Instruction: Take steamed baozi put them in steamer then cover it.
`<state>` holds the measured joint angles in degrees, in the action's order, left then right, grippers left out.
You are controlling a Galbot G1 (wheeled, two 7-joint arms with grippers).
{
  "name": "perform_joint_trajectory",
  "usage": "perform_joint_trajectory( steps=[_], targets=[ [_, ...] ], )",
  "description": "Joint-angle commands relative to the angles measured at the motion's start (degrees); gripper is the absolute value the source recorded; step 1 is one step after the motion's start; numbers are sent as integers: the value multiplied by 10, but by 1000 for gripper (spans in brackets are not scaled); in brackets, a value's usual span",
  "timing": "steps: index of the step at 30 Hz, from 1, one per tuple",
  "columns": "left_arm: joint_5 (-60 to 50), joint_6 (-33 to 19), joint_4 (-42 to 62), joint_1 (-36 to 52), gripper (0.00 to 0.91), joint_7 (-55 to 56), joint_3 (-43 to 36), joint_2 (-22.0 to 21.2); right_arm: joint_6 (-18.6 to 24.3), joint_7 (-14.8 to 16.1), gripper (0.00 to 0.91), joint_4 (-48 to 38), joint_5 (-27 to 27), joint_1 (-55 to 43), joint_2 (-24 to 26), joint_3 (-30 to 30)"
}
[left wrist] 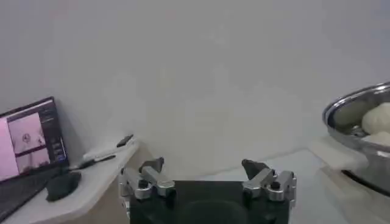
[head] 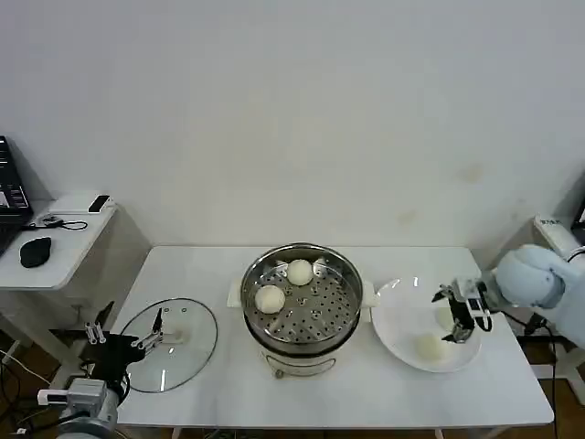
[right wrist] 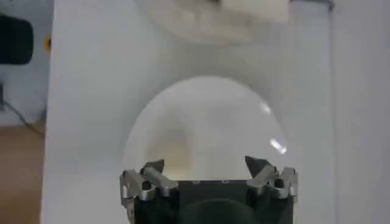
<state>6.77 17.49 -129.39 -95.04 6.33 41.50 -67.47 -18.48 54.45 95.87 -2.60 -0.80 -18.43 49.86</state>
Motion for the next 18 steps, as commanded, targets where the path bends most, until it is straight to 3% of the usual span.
perform_joint_trajectory(
  steps=[1, 9, 18],
  targets=[
    [-10, 1, 3, 1, 907, 0, -9, -1, 32, 7, 907, -32, 70, 177, 3, -133],
    [-14, 3, -2, -3, 907, -1, -5, 0, 37, 1, 907, -86, 85, 207, -57, -149],
    [-14, 3, 3, -3, 907, -1, 0, -2, 32, 0, 907, -127, 85, 169, -102, -112]
  ],
)
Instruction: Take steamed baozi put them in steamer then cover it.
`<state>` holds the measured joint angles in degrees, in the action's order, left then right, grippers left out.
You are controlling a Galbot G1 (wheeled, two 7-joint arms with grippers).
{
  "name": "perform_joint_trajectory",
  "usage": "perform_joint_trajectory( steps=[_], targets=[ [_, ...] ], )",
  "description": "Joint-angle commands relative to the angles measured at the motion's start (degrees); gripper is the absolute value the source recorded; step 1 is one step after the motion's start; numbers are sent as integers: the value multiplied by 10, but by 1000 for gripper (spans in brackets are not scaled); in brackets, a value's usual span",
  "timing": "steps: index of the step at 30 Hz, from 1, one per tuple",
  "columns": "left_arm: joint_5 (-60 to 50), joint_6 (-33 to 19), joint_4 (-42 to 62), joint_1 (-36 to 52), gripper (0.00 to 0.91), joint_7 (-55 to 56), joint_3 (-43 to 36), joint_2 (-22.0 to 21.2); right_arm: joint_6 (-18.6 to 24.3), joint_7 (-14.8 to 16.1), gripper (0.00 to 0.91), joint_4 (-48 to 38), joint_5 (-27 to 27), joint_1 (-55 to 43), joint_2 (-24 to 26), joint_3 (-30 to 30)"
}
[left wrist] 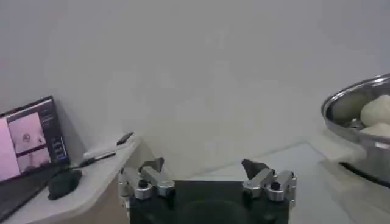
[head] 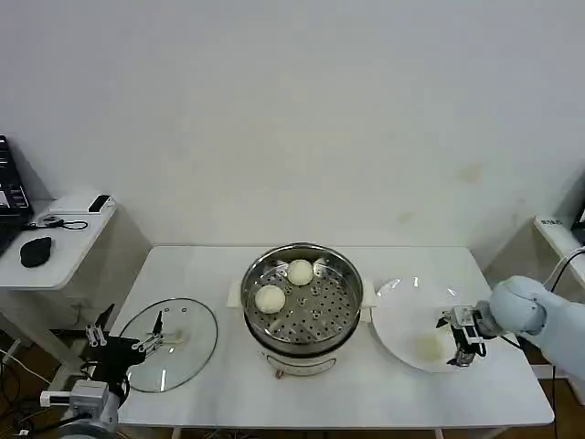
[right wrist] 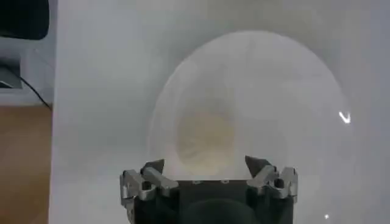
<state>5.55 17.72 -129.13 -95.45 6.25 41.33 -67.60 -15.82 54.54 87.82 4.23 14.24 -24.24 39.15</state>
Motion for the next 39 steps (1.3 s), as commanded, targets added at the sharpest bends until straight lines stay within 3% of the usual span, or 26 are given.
perform_joint_trajectory(
  steps=[1, 5, 9, 22, 39],
  targets=[
    [-2, 0, 1, 2, 907, 0, 1, -1, 4, 0, 907, -49, 16, 14, -48, -1],
    [-3, 2, 4, 6, 907, 0, -1, 0, -5, -2, 907, -53, 11, 1, -60, 20],
    [-2, 4, 6, 10, 907, 0, -1, -1, -14, 1, 796, -54, 1, -20, -68, 39],
    [1, 1, 9, 6, 907, 0, 5, -4, -26, 17, 655, -45, -14, -60, -46, 57],
    [4, 1, 1, 5, 907, 1, 5, -3, -35, 41, 625, -4, -49, -139, -9, 72]
  ],
)
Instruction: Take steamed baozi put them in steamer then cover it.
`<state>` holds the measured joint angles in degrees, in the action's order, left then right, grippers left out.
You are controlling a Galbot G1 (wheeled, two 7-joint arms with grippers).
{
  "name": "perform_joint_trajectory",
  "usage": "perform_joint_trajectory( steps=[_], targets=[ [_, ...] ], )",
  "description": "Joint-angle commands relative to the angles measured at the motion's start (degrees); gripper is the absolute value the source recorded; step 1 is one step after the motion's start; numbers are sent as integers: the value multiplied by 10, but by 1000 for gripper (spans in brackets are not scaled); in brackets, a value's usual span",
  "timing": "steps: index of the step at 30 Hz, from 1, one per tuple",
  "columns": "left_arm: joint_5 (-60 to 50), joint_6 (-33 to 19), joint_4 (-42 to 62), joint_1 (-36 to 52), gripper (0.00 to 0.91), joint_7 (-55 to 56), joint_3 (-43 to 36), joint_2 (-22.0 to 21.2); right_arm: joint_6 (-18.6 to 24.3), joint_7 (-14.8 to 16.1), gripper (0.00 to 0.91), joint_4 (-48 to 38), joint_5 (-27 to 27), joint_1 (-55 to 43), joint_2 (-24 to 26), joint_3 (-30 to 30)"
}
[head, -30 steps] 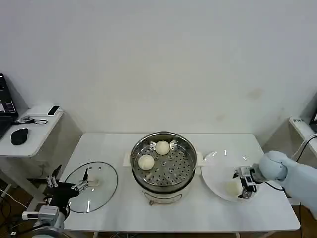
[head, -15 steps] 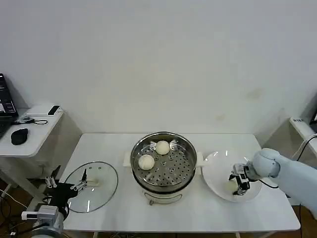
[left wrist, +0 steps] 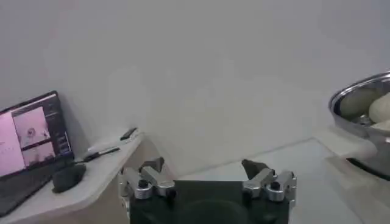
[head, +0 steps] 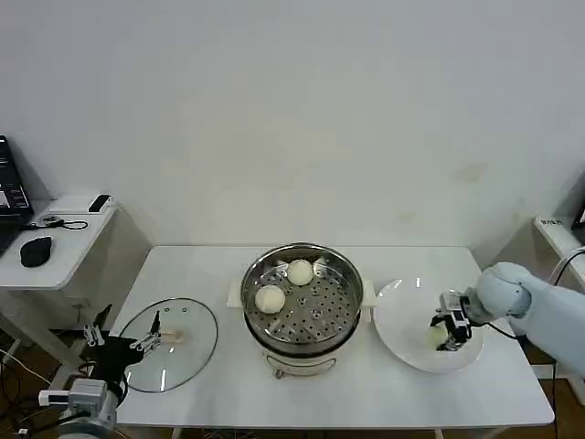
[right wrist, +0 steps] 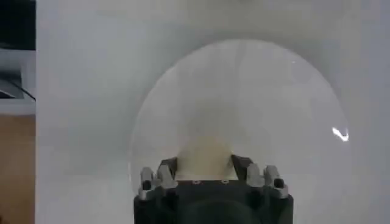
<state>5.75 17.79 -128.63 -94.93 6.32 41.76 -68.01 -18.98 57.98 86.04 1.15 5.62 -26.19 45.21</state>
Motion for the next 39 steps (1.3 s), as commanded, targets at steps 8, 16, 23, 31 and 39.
perform_joint_trajectory(
  steps=[8, 16, 23, 31, 39],
  targets=[
    [2, 1, -7, 2, 907, 0, 0, 4, -14, 11, 625, 13, -75, -184, -4, 41],
    [5, 2, -10, 3, 907, 0, 3, 7, -32, 9, 625, -3, -133, -381, -84, 161],
    [5, 0, -10, 7, 907, 0, 3, 4, -61, -6, 625, 0, -198, -465, -195, 230],
    [2, 2, -18, 2, 907, 1, 11, -7, -58, -14, 625, 23, -215, -438, -279, 233],
    [2, 3, -33, -12, 907, 0, 34, -19, -3, 2, 625, 79, -196, -391, -306, 246]
  ],
)
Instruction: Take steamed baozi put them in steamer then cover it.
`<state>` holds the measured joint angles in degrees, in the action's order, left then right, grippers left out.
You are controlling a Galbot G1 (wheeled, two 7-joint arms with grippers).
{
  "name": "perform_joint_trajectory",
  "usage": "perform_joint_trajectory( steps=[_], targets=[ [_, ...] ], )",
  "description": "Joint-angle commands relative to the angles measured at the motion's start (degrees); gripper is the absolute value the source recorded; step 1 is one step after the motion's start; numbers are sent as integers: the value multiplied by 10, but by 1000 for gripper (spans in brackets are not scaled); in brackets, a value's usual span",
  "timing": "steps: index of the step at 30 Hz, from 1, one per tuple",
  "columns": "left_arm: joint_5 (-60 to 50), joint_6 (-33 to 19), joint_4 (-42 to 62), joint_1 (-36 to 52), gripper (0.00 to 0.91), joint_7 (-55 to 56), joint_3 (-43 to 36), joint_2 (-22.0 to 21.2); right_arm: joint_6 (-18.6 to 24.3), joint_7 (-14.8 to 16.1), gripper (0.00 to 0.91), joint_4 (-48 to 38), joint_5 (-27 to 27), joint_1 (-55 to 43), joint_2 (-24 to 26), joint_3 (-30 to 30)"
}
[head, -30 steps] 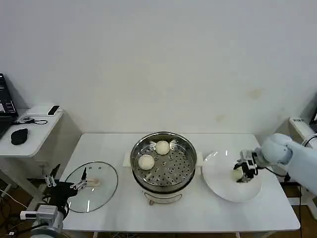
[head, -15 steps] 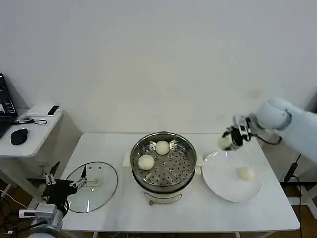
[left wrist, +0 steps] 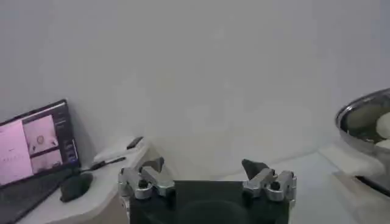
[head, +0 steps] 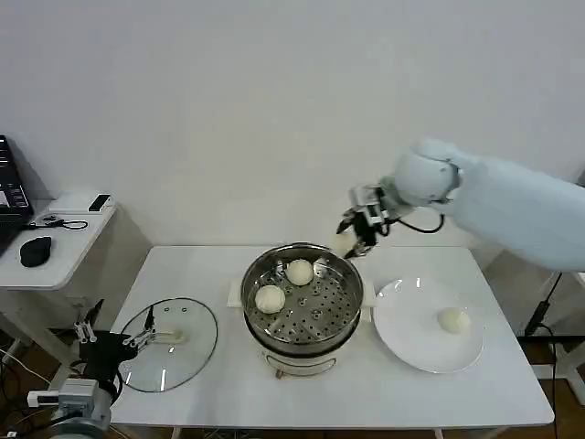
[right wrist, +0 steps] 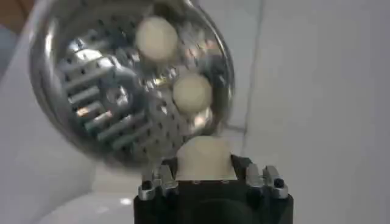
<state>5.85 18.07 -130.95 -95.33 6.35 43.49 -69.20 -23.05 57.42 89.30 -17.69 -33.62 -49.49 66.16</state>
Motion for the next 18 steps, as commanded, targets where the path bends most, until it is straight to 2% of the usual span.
perform_joint_trajectory(
  steps=[1, 5, 11, 18],
  targets=[
    [1, 0, -10, -9, 907, 0, 19, -9, 41, 10, 625, 49, -3, 4, -73, 39],
    [2, -1, -16, -15, 907, 0, 30, -17, 76, 21, 625, 58, 47, 18, -73, 52],
    [2, -2, -21, -20, 907, 0, 41, -27, 134, 33, 625, 56, 80, 20, -86, 66],
    [5, -3, -24, -21, 907, 1, 45, -34, 161, 38, 635, 49, 98, 21, -107, 78]
  ],
)
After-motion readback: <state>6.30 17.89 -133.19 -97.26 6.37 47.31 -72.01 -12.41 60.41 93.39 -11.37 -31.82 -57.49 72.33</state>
